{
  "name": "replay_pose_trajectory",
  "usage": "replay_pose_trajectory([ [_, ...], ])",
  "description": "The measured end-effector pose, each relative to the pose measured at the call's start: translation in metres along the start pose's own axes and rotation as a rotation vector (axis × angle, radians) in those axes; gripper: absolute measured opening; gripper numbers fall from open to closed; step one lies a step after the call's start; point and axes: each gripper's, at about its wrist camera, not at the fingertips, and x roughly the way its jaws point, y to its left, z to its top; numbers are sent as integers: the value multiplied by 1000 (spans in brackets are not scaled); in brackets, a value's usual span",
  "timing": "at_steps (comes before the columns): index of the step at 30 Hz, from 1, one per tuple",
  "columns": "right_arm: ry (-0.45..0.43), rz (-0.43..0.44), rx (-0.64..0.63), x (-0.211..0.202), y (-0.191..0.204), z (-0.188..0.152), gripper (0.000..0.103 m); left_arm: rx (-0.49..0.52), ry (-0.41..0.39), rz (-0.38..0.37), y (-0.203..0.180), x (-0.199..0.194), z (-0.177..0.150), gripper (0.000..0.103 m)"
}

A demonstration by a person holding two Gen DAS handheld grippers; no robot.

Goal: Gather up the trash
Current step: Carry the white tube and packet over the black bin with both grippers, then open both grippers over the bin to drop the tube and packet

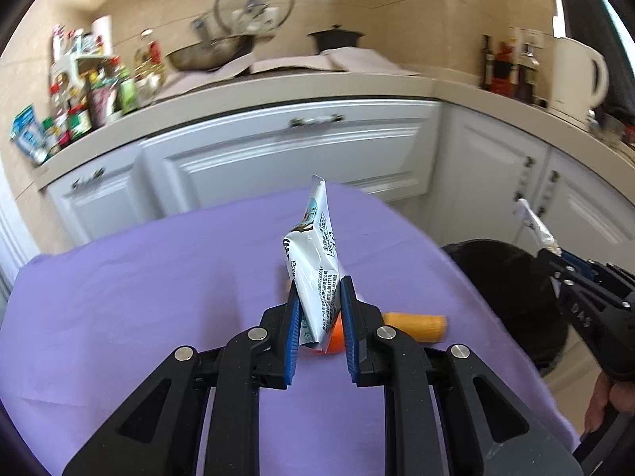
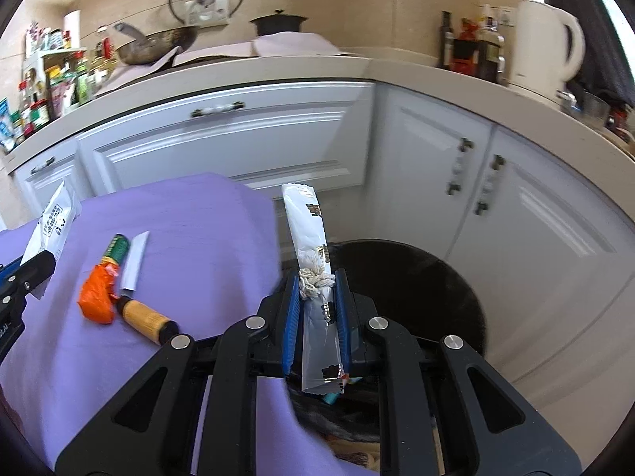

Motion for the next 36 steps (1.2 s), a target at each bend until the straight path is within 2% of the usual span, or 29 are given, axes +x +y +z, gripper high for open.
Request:
replay_pose_trajectory([
  [4,-9,-47,21,-8,-22,-4,17,30,-15,-47,-31,0,2,20],
  [11,-10,-96,65,-11,-56,-11,17,79,-15,-88,-78,12,2,20],
  [24,-3,-113,107,2,-87,-16,17,123,3,-71,-122,35,5,20],
  [36,5,-119,136,17,-105,-15,17,156,23,-57,-147,56,7,20],
])
